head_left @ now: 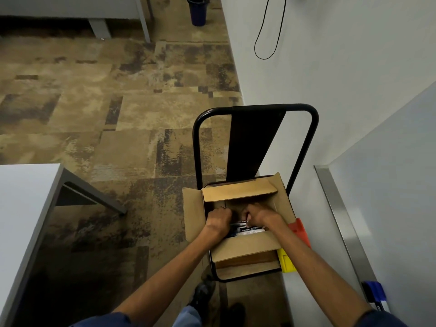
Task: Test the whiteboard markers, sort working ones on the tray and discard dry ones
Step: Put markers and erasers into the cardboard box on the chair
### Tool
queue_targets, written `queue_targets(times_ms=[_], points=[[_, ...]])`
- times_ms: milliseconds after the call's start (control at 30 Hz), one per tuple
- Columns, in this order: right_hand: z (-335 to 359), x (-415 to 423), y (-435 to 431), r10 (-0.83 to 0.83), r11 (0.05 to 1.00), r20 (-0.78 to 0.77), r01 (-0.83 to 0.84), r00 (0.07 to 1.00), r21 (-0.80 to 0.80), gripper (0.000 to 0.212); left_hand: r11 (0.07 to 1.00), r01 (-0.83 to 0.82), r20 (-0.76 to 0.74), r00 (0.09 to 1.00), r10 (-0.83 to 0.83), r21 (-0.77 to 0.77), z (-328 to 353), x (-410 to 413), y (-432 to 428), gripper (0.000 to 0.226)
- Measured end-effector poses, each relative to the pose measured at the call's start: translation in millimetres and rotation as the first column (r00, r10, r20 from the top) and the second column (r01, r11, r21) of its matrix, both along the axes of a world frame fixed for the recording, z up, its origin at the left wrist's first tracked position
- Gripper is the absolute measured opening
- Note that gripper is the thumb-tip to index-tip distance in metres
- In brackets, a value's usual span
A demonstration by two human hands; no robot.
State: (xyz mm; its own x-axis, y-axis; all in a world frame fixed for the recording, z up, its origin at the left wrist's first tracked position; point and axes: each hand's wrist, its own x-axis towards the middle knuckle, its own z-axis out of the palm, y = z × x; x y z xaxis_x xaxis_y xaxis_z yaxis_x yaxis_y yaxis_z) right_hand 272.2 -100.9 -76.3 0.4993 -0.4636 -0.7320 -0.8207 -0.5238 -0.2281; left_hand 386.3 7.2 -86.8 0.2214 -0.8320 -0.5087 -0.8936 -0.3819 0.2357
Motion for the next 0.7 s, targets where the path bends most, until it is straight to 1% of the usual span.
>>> queue_targets(times_ms=[67, 133, 200, 267, 367, 467, 533, 600, 667, 700], points=[[1.5, -0.3, -0.1, -0.034, 0.998, 0.021, 0.035, 0.999, -0.050, 0.018, 1.000, -0.009, 0.004, 1.000, 0.009, -0.023, -0.7, -1.9, 1.8, 0.031], [7.6, 0.6, -0.1, -0.025, 0.990, 0.059, 0.033, 0.998, -0.137, 0.024, 0.999, -0.019, 0.006, 1.000, 0.019, -0.035, -1.6, -4.3, 2.8, 0.031], [17.2, 0.7, 1.2, -0.019, 0.975, 0.124, 0.046, 0.992, -0.217, 0.026, 1.000, -0.011, -0.014, 1.000, 0.010, -0.025, -0.8, -7.2, 1.6, 0.032], [26.2, -0.2, 2.4, -0.031, 0.966, 0.198, 0.081, 0.980, -0.246, 0.029, 1.000, 0.010, -0.042, 0.999, -0.010, -0.007, 1.0, -9.3, -2.0, 0.034], [42.3, -3.8, 8.1, -0.015, 0.970, 0.219, 0.068, 0.976, -0.235, 0.030, 0.998, 0.065, -0.095, 0.993, -0.065, 0.000, 2.7, -12.9, -6.1, 0.033], [58.1, -10.4, 13.5, -0.008, 0.985, 0.235, 0.049, 0.972, -0.168, 0.025, 0.996, 0.084, -0.136, 0.987, -0.084, -0.006, 3.4, -12.7, -7.9, 0.034], [62.3, -14.8, 15.6, -0.023, 0.991, 0.257, 0.056, 0.966, -0.121, 0.018, 0.997, 0.071, -0.124, 0.990, -0.074, -0.029, 5.2, -7.2, -9.3, 0.034], [62.3, -16.7, 19.0, -0.022, 0.995, 0.255, 0.046, 0.967, -0.092, 0.017, 0.997, 0.056, -0.106, 0.992, -0.061, -0.049, 5.4, 2.7, -10.9, 0.029], [58.1, -14.9, 23.6, 0.003, 0.998, 0.215, 0.011, 0.977, -0.065, 0.020, 0.995, 0.044, -0.072, 0.996, -0.050, -0.090, 9.0, 13.6, -11.1, 0.029], [53.7, -12.9, 25.6, 0.018, 0.998, 0.190, -0.008, 0.982, -0.055, 0.019, 0.990, 0.048, -0.068, 0.996, -0.058, -0.135, 10.2, 18.9, -11.3, 0.033]])
